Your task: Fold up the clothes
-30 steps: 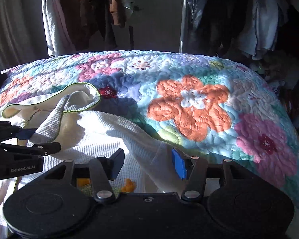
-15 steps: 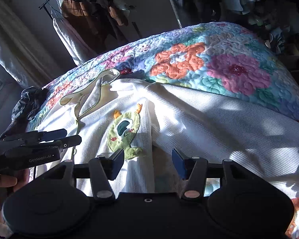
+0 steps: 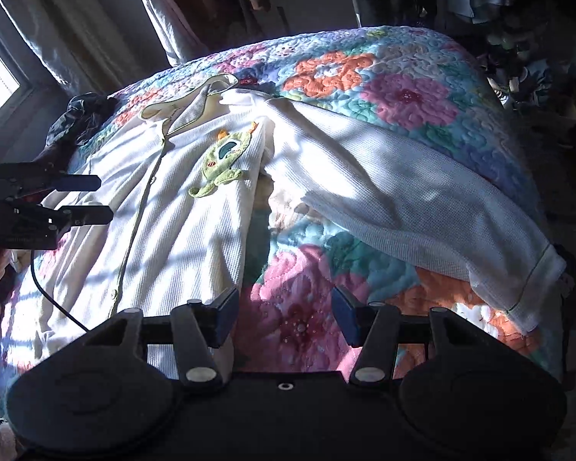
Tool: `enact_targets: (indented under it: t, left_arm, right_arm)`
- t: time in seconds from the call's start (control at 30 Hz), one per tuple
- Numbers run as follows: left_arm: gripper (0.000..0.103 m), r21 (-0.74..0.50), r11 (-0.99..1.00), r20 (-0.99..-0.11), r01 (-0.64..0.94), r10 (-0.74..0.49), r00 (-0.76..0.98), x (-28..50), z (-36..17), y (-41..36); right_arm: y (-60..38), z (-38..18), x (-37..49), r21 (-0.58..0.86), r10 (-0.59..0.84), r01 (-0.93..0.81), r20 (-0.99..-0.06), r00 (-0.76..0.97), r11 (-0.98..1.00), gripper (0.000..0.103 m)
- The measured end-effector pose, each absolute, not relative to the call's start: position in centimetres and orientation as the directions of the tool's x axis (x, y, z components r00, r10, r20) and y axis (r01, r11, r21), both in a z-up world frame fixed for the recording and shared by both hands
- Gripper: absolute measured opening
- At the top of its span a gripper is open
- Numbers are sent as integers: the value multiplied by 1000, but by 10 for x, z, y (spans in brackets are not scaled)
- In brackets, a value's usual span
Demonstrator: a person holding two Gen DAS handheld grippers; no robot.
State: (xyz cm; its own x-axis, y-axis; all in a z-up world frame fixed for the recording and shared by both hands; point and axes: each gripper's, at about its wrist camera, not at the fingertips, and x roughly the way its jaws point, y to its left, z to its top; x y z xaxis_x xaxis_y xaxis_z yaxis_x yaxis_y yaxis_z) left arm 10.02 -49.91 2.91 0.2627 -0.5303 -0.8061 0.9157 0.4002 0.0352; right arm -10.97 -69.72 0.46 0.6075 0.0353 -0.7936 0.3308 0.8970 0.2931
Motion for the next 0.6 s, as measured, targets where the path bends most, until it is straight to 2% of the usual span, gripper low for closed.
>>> enact_targets:
  t: [0.07, 0.1, 0.13, 0.17, 0.33, 0.43, 0.5, 0.6]
  left_arm:
    - [59, 37, 435, -817, 900, -505, 278, 91, 36, -480]
    - [60, 38, 453, -822, 891, -493, 285, 86, 39, -471]
    - [60, 35, 481, -810, 876, -500, 307, 82, 37, -465]
    - [60, 29, 514, -791, 857, -512, 334, 78, 33, -460]
    - [60, -222, 625, -674, 749, -653, 345, 64, -18, -456]
    - [60, -168, 667, -700, 726, -599, 389, 52, -50, -498]
    - [60, -143, 651, -709, 746, -593, 382, 43, -62, -525]
    - [60, -128, 646, -719, 753, -583, 378, 37, -74, -564]
  right_arm:
    - [-695, 15, -126, 300, 49, 278, -755, 654, 912, 60]
    - [-694, 19, -133, 304, 56, 252, -733, 678, 919, 68]
    - [-693, 23, -141, 306, 63, 227, -710, 701, 925, 83]
    - [-692, 27, -149, 307, 71, 201, -687, 724, 930, 87]
    - [-713, -20, -176, 296, -88, 371, -666, 741, 880, 85]
    - [-733, -48, -185, 268, -158, 443, -679, 717, 856, 72]
    - [-739, -58, -185, 190, -192, 424, -682, 706, 886, 72]
    - [-753, -79, -186, 181, -201, 457, -717, 667, 871, 72]
